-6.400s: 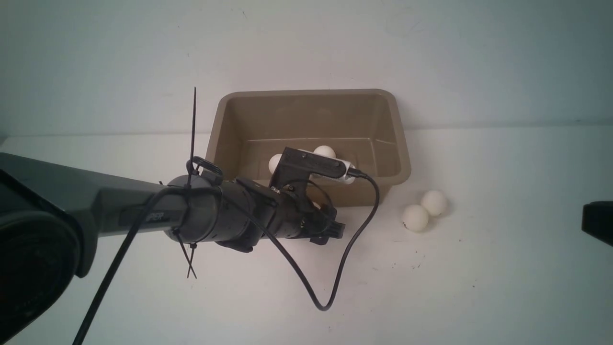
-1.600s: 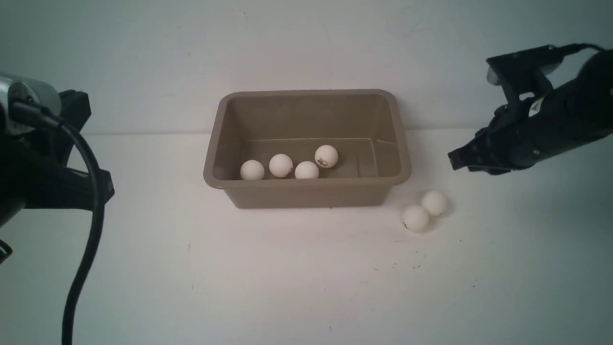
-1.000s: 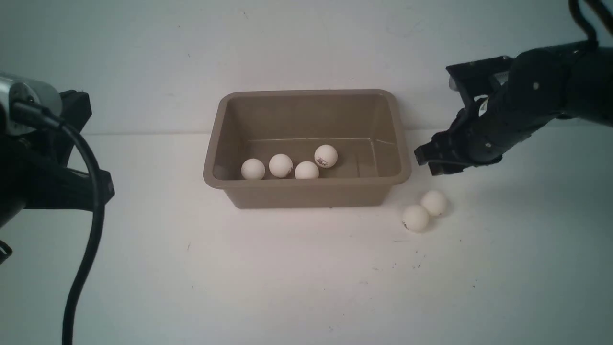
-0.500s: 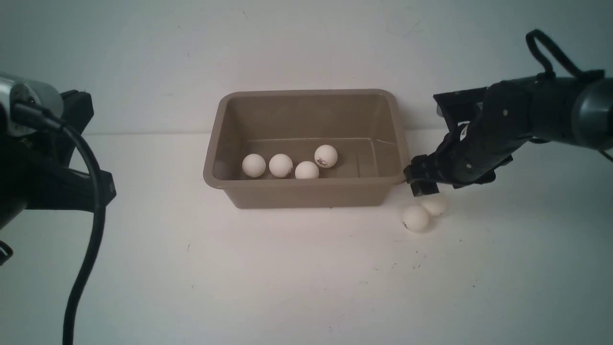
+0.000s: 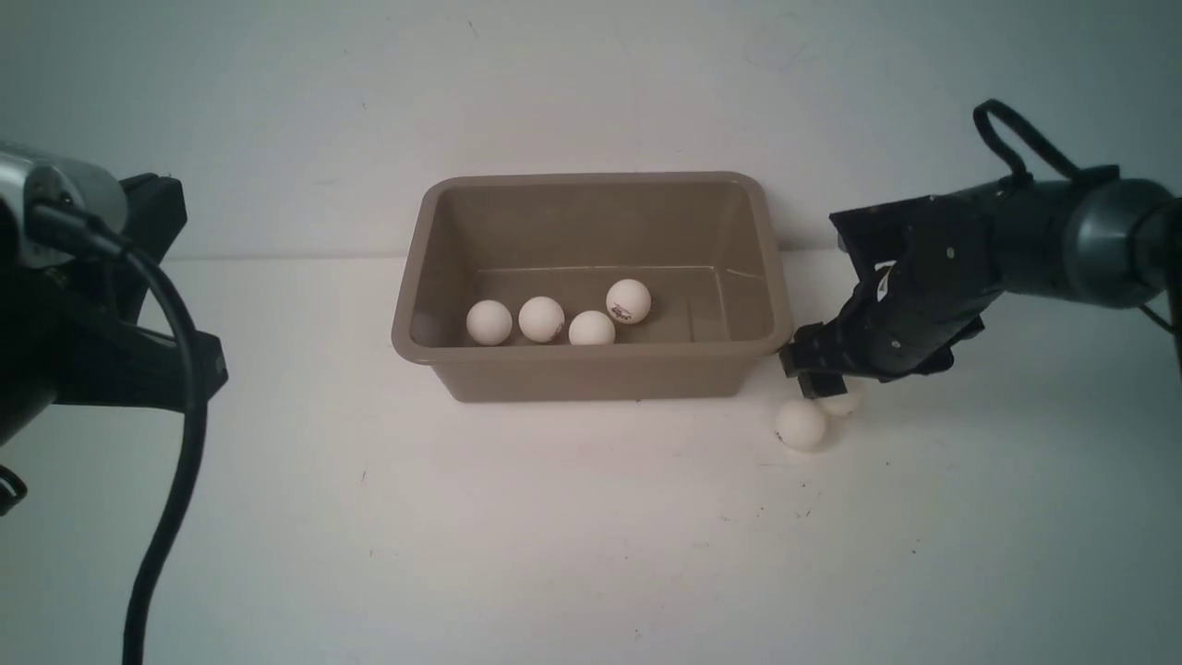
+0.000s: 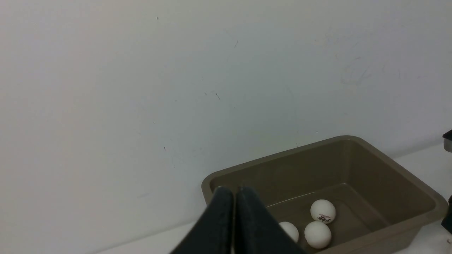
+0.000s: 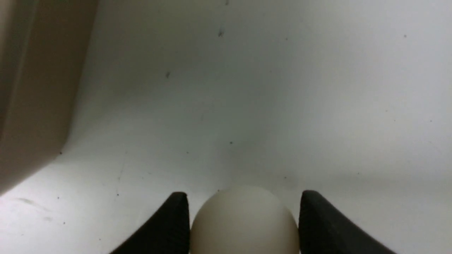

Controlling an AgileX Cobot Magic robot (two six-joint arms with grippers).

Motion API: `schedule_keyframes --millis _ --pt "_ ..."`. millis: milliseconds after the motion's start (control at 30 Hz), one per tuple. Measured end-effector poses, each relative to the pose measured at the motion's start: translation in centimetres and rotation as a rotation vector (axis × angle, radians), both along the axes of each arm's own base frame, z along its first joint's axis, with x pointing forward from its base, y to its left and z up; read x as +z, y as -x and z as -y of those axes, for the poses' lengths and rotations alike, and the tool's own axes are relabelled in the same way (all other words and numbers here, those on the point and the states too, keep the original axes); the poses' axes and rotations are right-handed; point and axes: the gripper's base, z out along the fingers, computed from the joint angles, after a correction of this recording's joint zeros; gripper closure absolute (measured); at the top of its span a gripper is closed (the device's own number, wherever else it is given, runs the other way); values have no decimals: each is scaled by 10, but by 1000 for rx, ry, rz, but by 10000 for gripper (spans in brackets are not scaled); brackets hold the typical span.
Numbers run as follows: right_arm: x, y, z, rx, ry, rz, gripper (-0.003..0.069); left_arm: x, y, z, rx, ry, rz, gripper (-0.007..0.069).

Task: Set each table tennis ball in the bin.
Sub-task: Use the right arm to clamp the table tennis ball closest to it

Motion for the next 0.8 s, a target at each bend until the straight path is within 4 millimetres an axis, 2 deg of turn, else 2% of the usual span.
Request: schedule_keyframes --millis 67,300,500,633,700,733,800 --pt "0 0 0 0 2 5 306 0 0 0 0 -4 1 629" --pt "2 -3 6 10 51 13 302 0 0 0 -1 -11 2 629" --pt "22 -12 19 -25 93 21 302 0 0 0 -1 -11 2 629" --pt "52 -20 20 -38 95 64 302 0 0 0 -1 -11 2 629" --pt "77 -23 16 -30 81 112 302 0 0 0 -1 -11 2 629" --pt "98 -26 10 -10 65 158 302 0 0 0 -1 -11 2 629" --pt "123 -27 -3 30 30 208 302 0 0 0 -1 -11 2 629"
